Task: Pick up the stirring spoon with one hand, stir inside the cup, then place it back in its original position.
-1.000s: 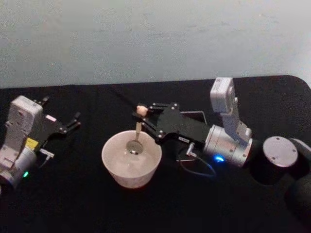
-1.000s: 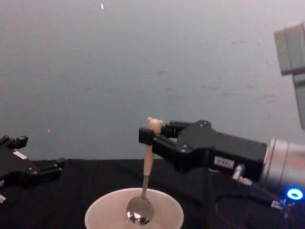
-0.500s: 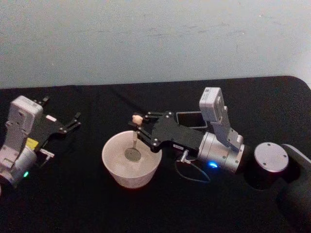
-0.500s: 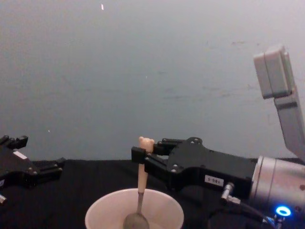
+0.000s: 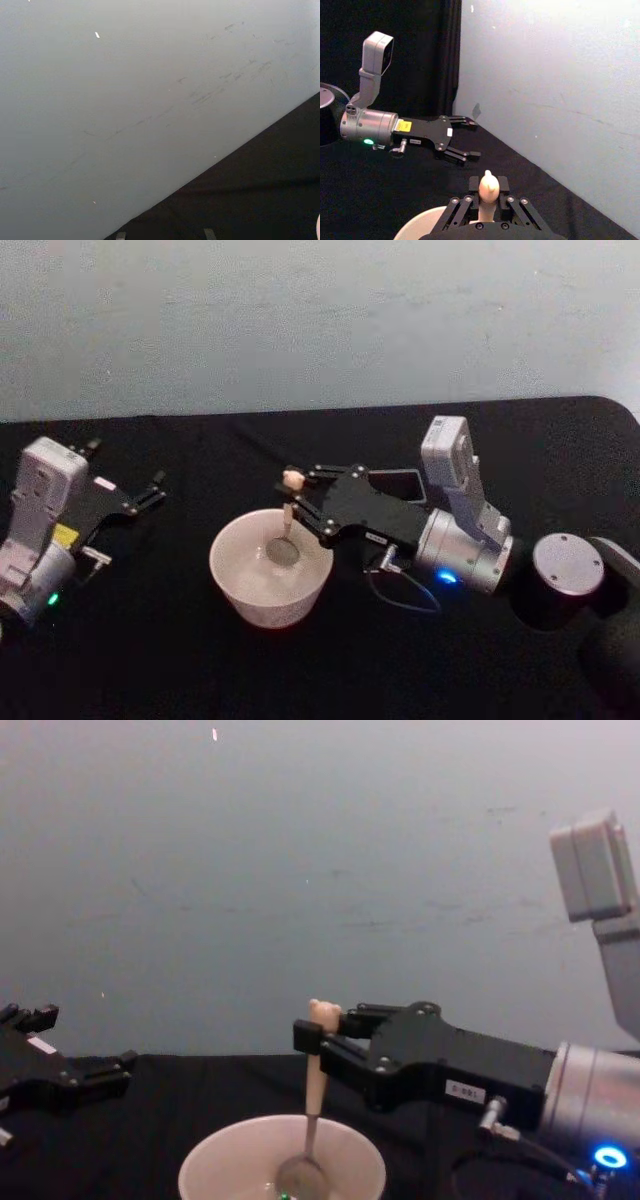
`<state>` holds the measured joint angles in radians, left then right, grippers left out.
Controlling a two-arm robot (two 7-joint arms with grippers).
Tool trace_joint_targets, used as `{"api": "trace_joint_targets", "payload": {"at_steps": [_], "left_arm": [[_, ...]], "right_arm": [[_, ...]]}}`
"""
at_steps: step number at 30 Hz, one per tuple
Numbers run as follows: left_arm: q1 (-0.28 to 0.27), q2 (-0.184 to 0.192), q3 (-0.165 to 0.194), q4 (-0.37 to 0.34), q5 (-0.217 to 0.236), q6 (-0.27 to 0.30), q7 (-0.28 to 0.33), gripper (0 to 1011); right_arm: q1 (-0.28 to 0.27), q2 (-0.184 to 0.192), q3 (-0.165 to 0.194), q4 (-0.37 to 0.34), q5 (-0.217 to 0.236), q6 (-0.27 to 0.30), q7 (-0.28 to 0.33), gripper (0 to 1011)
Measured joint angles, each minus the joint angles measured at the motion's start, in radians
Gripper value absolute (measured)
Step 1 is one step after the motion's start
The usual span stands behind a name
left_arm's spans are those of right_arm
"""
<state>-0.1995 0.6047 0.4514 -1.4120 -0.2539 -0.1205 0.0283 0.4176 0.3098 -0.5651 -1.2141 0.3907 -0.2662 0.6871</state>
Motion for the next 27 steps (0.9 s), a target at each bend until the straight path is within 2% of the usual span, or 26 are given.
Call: {"api": "trace_joint_targets", "payload": {"at_steps": [9,15,20,27], "left_arm": [[0.0,0.0,0.0,0.0,0.0,0.0,0.0,1001],[0.0,0.0,0.0,0.0,0.0,0.0,0.0,1001],[0.0,0.0,0.0,0.0,0.0,0.0,0.0,1001],[0.0,0.0,0.0,0.0,0.0,0.0,0.0,1001]], "right_arm": [[-0.034,0.036,0.023,-0.051,0.004,0.016,-0.008,212],[-0.073,0.066,0.034,-0.111,0.027,0.034,-0.003,212],[-0.1,0.082,0.028,-0.151,0.042,0.051,0.009,212],[-0.111,0.081,0.002,-0.17,0.049,0.062,0.025,212]]}}
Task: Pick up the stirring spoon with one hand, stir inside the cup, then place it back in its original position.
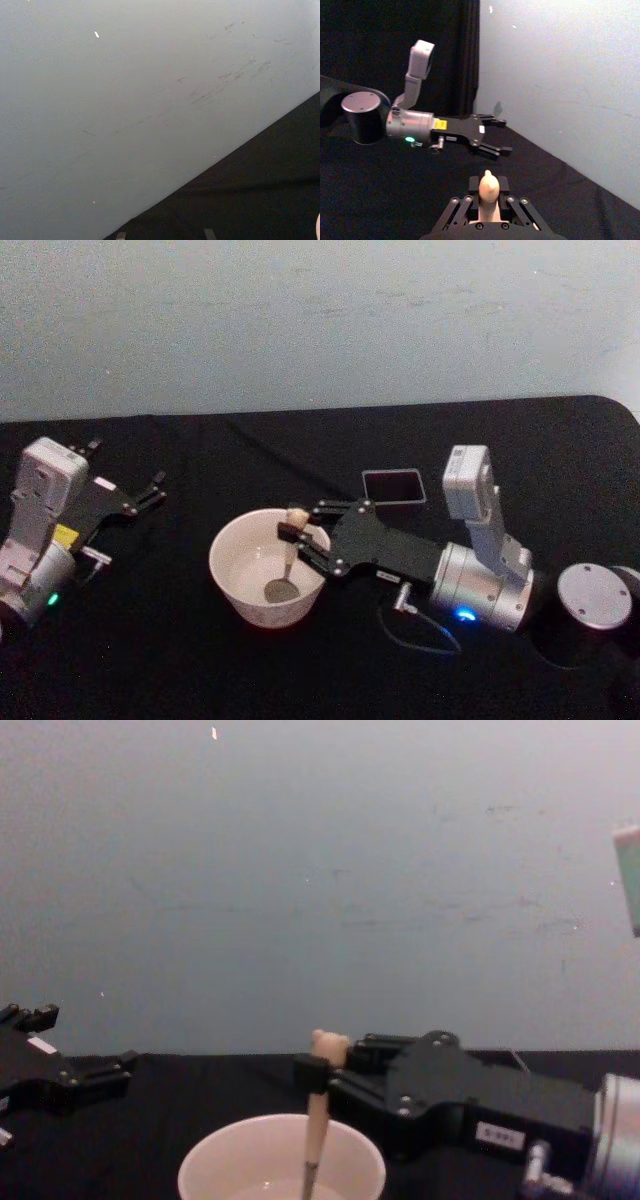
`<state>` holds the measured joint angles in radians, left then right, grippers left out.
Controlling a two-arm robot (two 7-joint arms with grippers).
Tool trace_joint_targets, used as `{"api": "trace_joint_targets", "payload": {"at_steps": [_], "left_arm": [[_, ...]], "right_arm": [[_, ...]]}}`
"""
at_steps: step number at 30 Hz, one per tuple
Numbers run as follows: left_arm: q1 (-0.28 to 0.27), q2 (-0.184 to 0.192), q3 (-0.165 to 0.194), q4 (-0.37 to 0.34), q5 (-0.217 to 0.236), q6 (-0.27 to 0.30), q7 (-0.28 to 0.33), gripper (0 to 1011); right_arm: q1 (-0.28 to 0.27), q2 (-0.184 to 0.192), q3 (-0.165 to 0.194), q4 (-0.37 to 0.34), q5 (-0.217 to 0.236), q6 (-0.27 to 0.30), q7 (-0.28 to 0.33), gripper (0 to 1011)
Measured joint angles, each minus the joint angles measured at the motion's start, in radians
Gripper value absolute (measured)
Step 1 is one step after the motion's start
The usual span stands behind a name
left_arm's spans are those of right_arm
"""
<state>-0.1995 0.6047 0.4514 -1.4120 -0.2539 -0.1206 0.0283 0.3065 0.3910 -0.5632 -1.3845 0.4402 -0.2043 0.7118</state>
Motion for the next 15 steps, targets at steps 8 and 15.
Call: {"api": "trace_joint_targets", "payload": {"at_steps": [8,15], "left_arm": [[0.0,0.0,0.0,0.0,0.0,0.0,0.0,1001],[0.0,0.0,0.0,0.0,0.0,0.0,0.0,1001]], "right_arm": [[0.021,-0.029,-0.025,0.021,-0.001,-0.001,0.004,212],[0.063,-0.069,-0.036,0.081,-0.023,-0.017,-0.017,212]]}}
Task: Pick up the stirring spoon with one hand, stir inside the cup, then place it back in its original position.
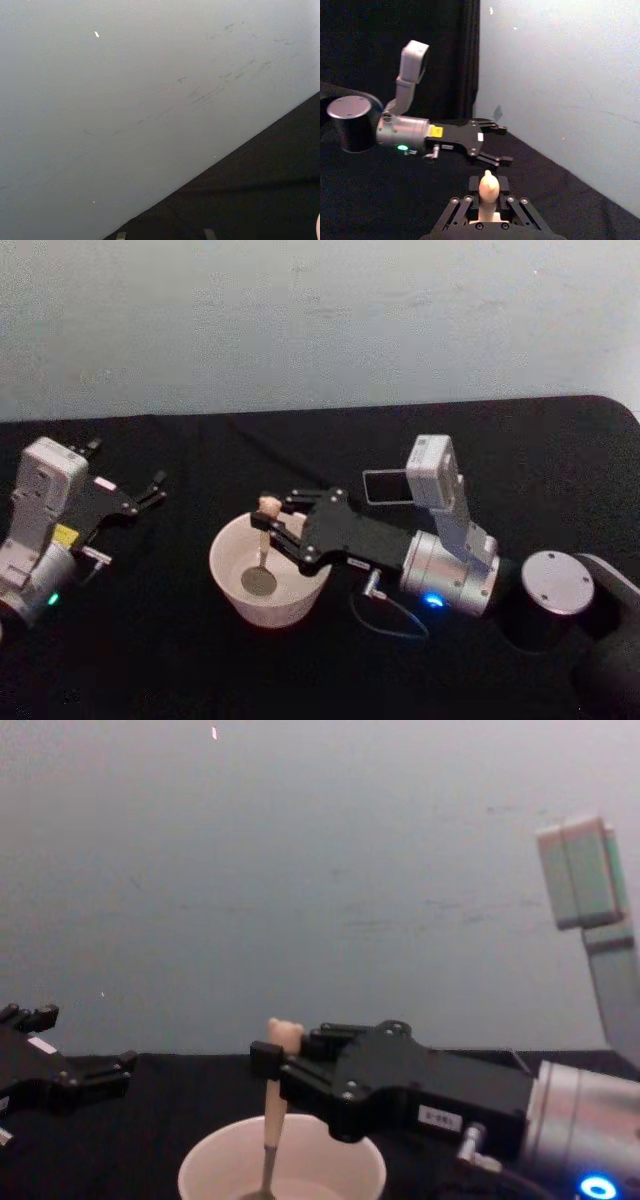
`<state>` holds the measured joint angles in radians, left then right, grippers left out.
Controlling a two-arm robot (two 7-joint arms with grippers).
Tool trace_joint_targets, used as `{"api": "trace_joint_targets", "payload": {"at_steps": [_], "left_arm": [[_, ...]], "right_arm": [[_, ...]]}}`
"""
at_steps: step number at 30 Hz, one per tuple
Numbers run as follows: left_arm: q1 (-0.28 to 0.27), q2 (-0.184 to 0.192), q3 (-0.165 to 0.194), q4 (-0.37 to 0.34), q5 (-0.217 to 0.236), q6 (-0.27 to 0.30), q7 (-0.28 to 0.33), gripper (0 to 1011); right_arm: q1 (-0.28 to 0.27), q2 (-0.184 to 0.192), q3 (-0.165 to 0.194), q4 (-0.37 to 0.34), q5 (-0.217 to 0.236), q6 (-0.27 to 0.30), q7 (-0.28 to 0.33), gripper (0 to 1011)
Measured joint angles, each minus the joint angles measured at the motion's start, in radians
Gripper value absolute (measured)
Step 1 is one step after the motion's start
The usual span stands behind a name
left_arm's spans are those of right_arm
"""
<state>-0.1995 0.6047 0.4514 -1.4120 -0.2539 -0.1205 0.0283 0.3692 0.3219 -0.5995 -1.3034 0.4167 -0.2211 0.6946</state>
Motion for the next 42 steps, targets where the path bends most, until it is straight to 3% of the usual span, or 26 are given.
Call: {"api": "trace_joint_targets", "payload": {"at_steps": [12,27,32,42], "left_arm": [[0.0,0.0,0.0,0.0,0.0,0.0,0.0,1001],[0.0,0.0,0.0,0.0,0.0,0.0,0.0,1001],[0.0,0.0,0.0,0.0,0.0,0.0,0.0,1001],[0.0,0.0,0.0,0.0,0.0,0.0,0.0,1001]], "right_arm": [[0.032,-0.028,0.028,0.059,-0.018,-0.015,-0.04,212],[0.026,-0.03,0.04,0.058,-0.03,-0.015,-0.044,212],[0.02,-0.021,0.048,0.05,-0.033,-0.015,-0.048,213],[-0.024,0.03,0.073,-0.007,-0.028,-0.003,-0.051,212]]}}
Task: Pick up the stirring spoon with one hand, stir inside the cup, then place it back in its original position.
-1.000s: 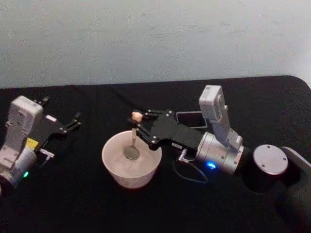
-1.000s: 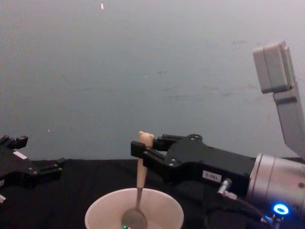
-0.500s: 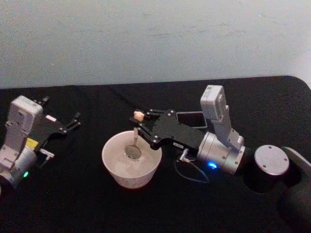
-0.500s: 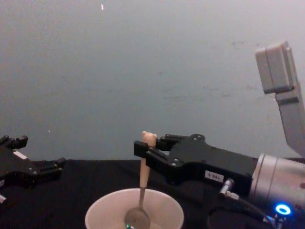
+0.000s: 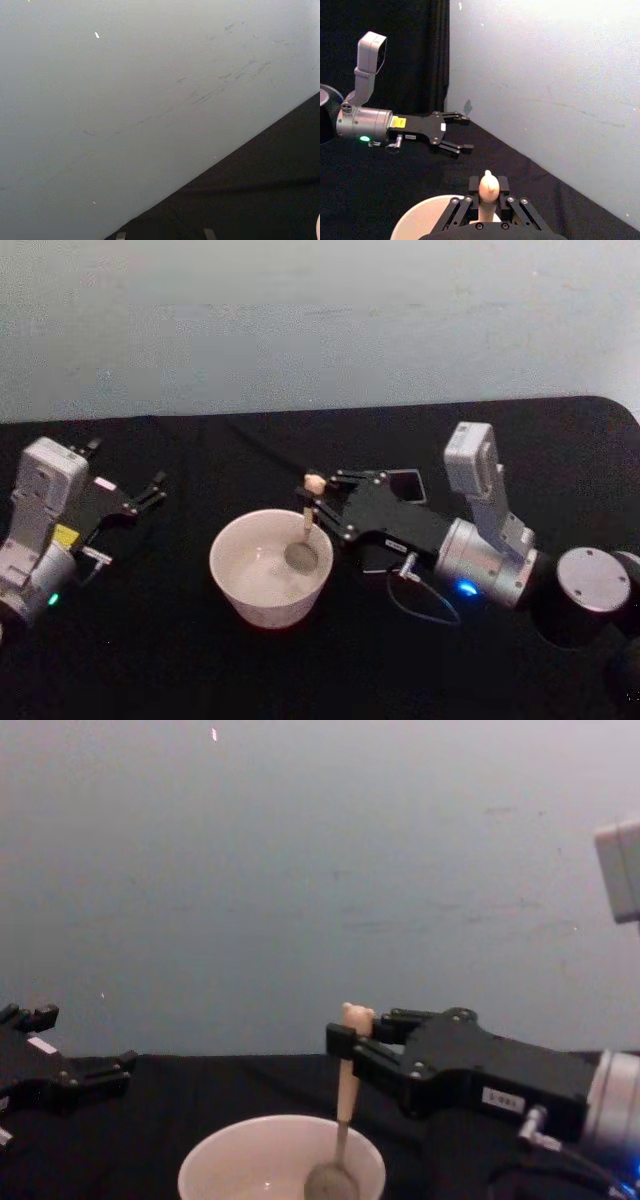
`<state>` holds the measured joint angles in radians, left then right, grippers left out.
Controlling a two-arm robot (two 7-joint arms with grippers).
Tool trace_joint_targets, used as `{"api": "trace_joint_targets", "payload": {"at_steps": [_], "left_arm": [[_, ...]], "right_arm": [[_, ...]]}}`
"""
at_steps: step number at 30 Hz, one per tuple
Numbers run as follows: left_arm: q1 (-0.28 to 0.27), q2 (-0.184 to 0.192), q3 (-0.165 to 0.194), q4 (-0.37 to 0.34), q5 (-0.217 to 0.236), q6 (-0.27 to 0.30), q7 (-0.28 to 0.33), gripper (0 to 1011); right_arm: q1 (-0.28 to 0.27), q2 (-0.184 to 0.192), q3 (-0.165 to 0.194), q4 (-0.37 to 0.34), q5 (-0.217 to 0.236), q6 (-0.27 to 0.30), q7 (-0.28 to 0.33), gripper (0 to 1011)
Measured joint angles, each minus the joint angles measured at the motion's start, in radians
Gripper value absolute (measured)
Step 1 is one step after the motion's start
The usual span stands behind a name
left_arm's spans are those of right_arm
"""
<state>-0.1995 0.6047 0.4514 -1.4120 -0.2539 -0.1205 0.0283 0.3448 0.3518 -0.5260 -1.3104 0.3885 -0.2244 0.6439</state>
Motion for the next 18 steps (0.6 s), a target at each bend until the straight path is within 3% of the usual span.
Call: {"api": "trace_joint_targets", "payload": {"at_steps": [9,18], "left_arm": [[0.0,0.0,0.0,0.0,0.0,0.0,0.0,1001],[0.0,0.0,0.0,0.0,0.0,0.0,0.0,1001]], "right_arm": [[-0.053,0.031,-0.012,-0.076,0.028,0.03,0.028,212],[-0.04,0.006,-0.05,-0.069,0.03,0.031,0.041,212]]}}
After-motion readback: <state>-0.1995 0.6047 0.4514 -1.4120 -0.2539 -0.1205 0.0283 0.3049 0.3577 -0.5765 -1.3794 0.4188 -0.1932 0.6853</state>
